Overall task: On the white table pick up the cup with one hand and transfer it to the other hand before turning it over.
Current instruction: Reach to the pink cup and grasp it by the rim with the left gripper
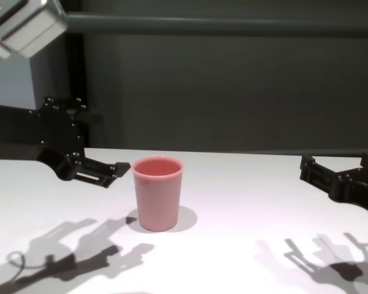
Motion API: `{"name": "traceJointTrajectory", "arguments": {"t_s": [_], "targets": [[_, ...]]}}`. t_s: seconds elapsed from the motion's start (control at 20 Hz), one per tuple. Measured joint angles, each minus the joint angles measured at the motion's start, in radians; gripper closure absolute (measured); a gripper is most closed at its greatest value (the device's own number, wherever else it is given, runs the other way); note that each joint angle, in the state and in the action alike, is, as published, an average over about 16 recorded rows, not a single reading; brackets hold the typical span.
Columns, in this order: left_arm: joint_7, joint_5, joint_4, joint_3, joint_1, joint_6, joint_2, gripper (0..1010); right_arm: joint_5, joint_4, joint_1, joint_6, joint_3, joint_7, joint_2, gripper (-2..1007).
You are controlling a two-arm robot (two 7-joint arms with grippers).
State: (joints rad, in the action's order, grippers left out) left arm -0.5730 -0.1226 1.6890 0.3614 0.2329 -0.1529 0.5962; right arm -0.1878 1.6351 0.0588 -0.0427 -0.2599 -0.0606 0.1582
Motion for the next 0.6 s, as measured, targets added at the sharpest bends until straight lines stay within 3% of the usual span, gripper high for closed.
{"name": "traceJointTrajectory", "arguments": {"t_s": [0.3,0.6], "targets": [[-0.095,-0.042,-0.007,0.087,0.084,-0.030,0.043,7,0.000,0.000,0.000,0.000,0.000,0.000,0.000,3],[-0.162,-0.102,-0.033,0.175,0.172,-0.045,0.059,7,0.000,0.000,0.000,0.000,0.000,0.000,0.000,3]]}}
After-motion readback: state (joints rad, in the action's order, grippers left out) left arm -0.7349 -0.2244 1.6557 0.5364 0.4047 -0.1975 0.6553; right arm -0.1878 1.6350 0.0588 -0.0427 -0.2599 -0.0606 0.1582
